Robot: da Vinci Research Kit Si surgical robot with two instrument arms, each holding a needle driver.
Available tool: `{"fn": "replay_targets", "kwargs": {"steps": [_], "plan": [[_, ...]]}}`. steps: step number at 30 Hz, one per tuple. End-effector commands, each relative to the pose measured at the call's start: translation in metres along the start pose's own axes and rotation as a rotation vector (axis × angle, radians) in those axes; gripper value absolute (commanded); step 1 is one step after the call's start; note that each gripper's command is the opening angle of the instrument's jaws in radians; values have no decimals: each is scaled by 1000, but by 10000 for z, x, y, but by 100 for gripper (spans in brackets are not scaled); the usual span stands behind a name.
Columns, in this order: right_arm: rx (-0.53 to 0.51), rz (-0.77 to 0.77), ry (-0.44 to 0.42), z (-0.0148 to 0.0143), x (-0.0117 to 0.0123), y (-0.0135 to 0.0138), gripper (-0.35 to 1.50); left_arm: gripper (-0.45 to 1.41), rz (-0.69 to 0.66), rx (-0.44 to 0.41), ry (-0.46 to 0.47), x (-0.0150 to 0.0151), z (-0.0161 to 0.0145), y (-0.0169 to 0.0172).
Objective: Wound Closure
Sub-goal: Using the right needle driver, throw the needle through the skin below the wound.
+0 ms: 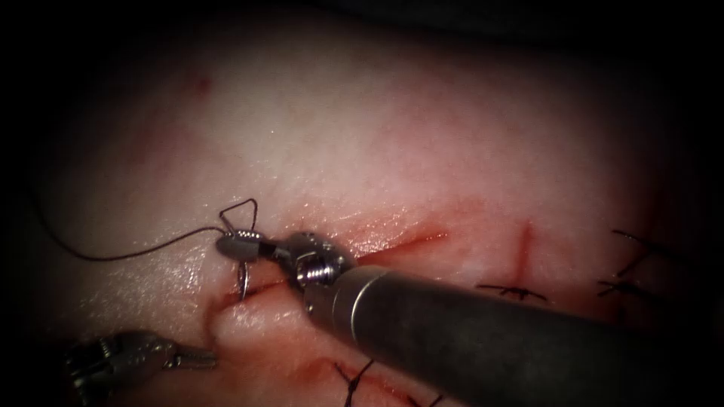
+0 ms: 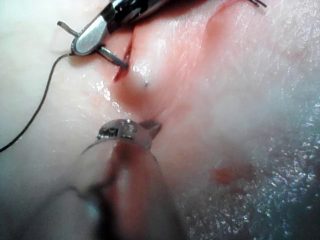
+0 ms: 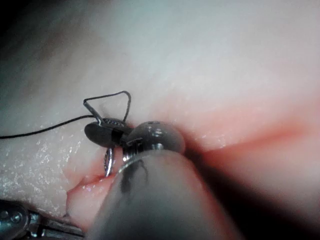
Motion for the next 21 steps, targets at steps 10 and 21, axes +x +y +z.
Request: {"fn": "replay_targets", "kwargs": {"steps": [10, 21], "plan": [[0, 45, 3, 8, -31, -13, -35, -45, -2, -1, 1, 5, 9, -4], [10, 116, -33, 10, -74, -20, -35, -45, -5, -3, -1, 9, 9, -6]]}}
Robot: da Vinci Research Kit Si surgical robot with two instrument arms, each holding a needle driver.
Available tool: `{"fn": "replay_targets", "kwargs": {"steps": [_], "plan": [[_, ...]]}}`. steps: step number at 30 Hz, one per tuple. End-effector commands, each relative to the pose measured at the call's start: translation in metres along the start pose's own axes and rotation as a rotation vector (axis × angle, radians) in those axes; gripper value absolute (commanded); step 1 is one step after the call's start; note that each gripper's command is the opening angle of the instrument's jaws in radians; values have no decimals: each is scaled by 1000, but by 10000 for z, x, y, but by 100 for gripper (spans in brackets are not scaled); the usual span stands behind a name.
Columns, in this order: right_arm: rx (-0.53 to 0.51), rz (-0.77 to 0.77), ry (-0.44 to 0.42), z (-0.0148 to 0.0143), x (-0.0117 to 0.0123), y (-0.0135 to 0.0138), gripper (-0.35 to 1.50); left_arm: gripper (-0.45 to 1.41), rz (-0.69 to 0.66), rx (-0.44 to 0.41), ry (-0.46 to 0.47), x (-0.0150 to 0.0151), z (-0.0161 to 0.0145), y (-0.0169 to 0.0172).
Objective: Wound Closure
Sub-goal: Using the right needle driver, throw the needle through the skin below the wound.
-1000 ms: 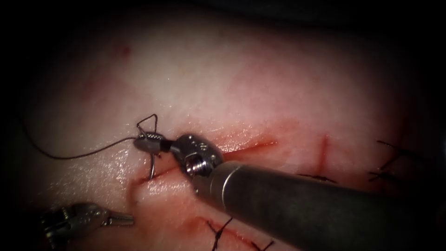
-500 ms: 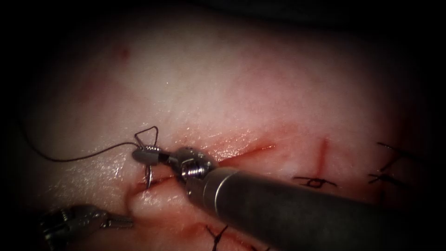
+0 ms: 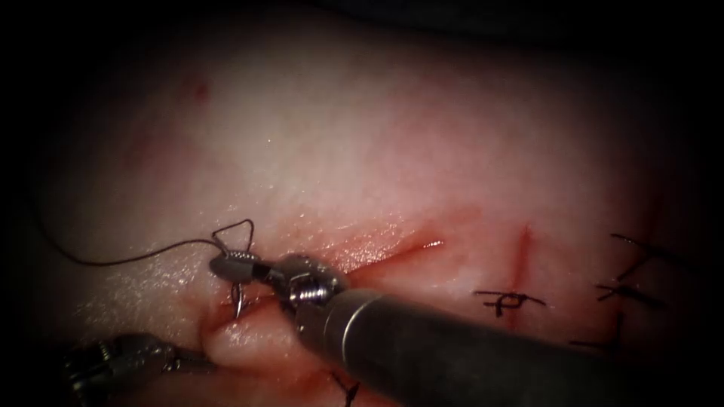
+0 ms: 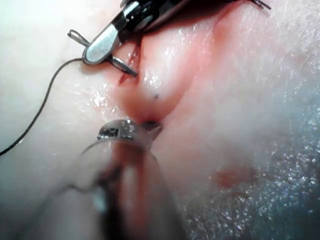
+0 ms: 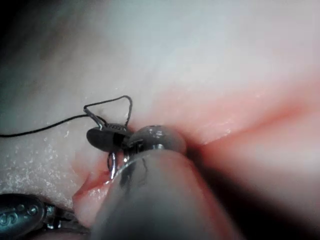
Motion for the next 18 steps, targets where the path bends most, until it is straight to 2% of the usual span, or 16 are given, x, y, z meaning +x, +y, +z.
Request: {"fn": "replay_targets", "kwargs": {"steps": [1, 14, 18], "plan": [[4, 2, -9, 8, -11, 4, -35, -45, 1, 0, 1, 2, 9, -2], [10, 23, -13, -9, -35, -13, -35, -45, 0, 1, 1, 2, 10, -2], [59, 68, 10, -10, -33, -13, -35, -45, -1, 2, 1, 2, 10, -2]]}}
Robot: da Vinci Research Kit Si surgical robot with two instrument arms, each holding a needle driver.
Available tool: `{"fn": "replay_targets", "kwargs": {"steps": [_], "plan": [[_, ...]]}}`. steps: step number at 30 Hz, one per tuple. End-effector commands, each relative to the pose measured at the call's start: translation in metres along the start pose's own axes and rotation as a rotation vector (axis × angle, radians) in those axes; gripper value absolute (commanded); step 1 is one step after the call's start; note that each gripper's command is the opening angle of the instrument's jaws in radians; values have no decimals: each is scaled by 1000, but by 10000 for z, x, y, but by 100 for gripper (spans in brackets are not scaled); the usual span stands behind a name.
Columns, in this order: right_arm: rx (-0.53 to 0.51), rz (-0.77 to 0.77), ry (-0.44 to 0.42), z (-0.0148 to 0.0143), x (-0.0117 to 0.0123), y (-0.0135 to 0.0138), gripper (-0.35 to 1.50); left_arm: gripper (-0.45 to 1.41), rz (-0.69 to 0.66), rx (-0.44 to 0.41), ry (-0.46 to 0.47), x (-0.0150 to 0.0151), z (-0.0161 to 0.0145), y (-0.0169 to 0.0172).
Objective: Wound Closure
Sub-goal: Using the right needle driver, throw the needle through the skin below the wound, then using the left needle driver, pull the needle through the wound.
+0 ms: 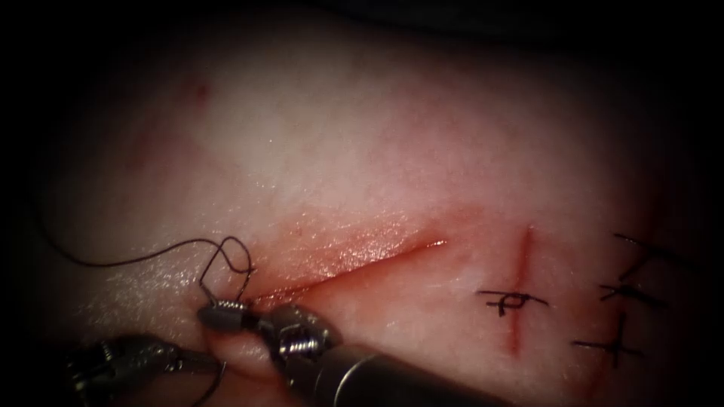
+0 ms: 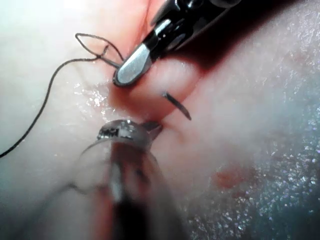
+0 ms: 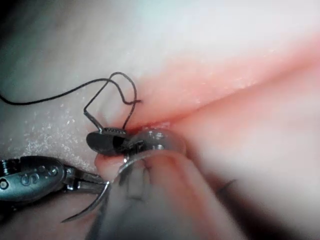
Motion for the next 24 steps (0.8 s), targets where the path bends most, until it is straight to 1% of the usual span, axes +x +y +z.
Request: {"fn": "replay_targets", "kwargs": {"steps": [1, 3, 4, 5, 8, 10, 11, 12, 15, 16, 17, 19, 21, 22, 24], "plan": [[31, 10, 22, 9, 7, 7, -35, -45, 0, 1, 1, 2, 9, -2], [34, 15, 37, 11, 21, 11, -35, -45, 0, 1, 1, 2, 8, 0], [57, -14, 71, 11, 38, 16, 94, -43, -1, 1, 0, 2, 7, 1], [72, -23, 82, 10, 46, 18, 119, -40, 0, 1, 0, 1, 7, 1], [86, -48, 104, 1, 72, 22, 128, -27, 0, 1, 9, 0, 5, 0], [81, -67, 116, -8, 93, 24, 133, -20, 4, 5, 34, 0, 3, -3], [81, -68, 116, -12, 101, 24, 135, -10, 2, 7, 47, 0, 2, -4], [85, -68, 108, -19, 112, 23, 136, -8, -1, 8, 68, 1, 1, -5], [95, -97, 92, -37, 137, 20, 133, -6, 8, 18, 116, 3, -3, -8], [105, -115, 74, -48, 151, 16, 126, -5, 24, 26, 149, 5, -5, -10], [111, -114, 63, -55, 159, 13, 124, -5, 36, 33, 175, 8, -6, -11], [115, -156, 53, -66, 171, 10, 123, -1, 55, 44, 226, 11, -9, -12], [116, -159, 45, -76, 180, 7, 123, 2, 78, 54, 296, 16, -11, -14], [125, -167, 40, -83, 184, 5, 124, 2, 92, 54, 325, 18, -11, -15], [150, -176, 26, -92, 187, 4, 128, 10, 131, 64, 384, 23, -12, -17]]}}
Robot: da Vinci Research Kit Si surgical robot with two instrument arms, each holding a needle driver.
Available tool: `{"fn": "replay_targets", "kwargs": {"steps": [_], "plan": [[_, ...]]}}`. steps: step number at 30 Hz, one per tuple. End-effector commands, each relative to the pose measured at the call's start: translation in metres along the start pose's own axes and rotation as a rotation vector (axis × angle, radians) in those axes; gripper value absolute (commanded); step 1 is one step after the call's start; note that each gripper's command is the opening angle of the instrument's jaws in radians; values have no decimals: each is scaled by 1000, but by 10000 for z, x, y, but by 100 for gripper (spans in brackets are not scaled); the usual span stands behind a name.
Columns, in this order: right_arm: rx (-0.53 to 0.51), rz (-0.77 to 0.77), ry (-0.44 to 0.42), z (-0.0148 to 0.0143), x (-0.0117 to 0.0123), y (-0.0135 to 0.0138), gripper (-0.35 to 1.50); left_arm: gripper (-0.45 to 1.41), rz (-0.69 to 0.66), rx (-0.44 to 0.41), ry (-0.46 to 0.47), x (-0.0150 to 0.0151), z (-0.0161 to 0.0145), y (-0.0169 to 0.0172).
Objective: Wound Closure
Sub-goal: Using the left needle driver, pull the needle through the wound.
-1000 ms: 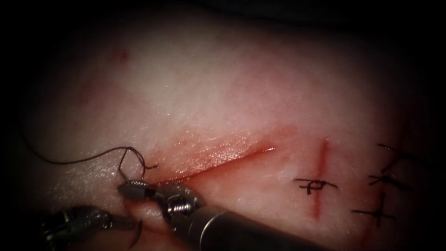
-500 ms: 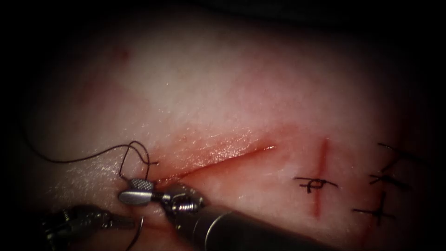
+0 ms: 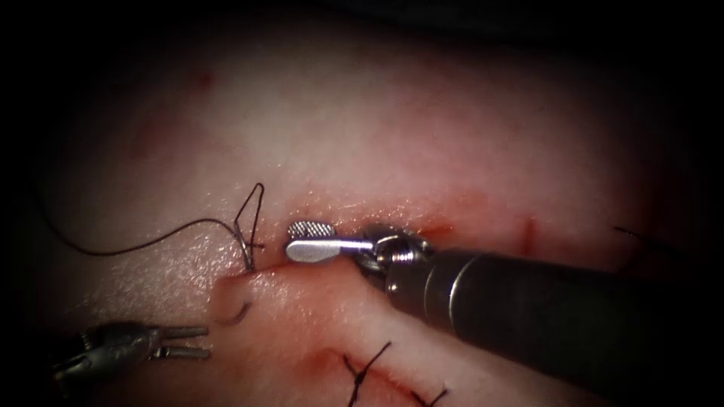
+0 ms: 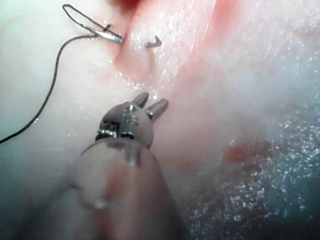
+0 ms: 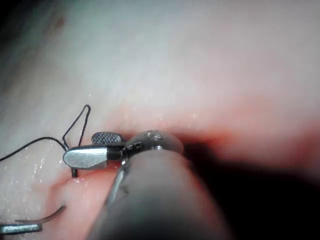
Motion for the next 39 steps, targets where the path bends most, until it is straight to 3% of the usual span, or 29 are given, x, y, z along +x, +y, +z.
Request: {"fn": "replay_targets", "kwargs": {"steps": [1, 7, 16, 18, 20, 29, 33, 39], "plan": [[18, 0, -14, -1, 1, 5, 129, 12, 16, 1, 22, 0, 11, -3], [77, -18, -29, -21, -13, 6, 133, 14, 53, -8, 97, 10, 22, -5], [146, -363, -140, -33, -36, 14, 131, 19, 62, 18, 194, 31, 35, -11], [99, -469, -206, -31, -40, 15, 138, 19, 65, 32, 218, 39, 39, -15], [75, -520, -246, -30, -44, 17, 133, 19, 68, 35, 230, 43, 42, -17], [7, -623, -286, -29, -59, 40, 131, 10, 66, 36, 262, 45, 54, -28], [-33, -653, -257, -35, -50, 48, 113, 9, 84, 23, 273, 50, 62, -26], [-64, -670, -237, -38, -47, 52, 111, 9, 97, 14, 283, 57, 72, -23]]}}
